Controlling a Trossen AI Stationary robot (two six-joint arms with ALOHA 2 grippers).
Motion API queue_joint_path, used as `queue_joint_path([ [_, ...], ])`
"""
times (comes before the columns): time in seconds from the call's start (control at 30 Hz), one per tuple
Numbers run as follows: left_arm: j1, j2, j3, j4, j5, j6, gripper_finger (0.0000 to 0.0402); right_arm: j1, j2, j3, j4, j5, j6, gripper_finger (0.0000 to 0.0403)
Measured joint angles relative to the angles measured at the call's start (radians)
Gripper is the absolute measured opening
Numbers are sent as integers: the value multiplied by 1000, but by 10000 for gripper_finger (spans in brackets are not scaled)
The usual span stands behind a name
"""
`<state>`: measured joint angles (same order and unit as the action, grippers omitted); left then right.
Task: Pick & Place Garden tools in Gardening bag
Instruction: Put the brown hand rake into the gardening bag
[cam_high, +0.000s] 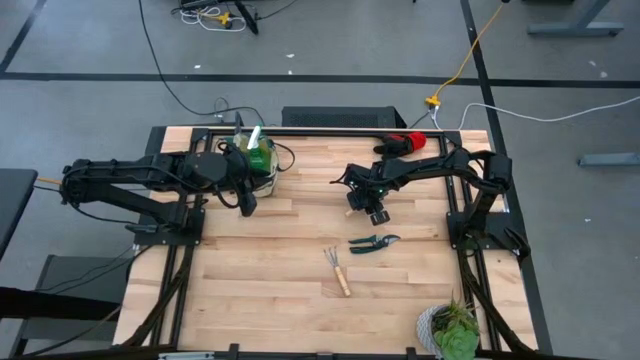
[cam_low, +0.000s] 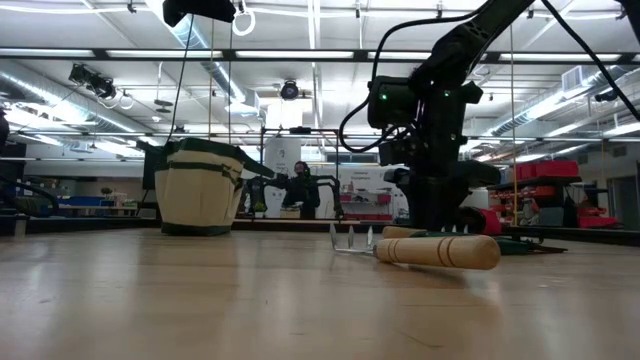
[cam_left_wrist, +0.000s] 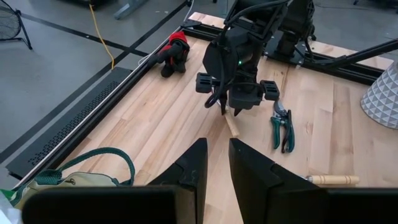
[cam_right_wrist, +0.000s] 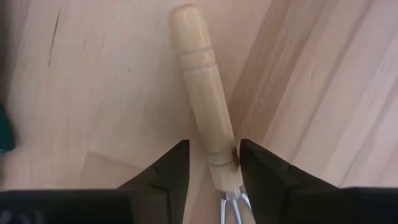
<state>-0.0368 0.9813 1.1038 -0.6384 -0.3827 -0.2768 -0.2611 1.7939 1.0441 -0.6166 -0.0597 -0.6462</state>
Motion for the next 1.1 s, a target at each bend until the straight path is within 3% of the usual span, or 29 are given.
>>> queue_joint_path([
  [0.43,0,0,0,21,-9,2,71,4,-4,-44,37,24,8,138],
  [0.87,0,0,0,23,-9,0,71,5,-12,-47,30,18,9,58],
  [1.1,0,0,0,24,-9,1,71,3,-43,-50,30,64,9,57],
])
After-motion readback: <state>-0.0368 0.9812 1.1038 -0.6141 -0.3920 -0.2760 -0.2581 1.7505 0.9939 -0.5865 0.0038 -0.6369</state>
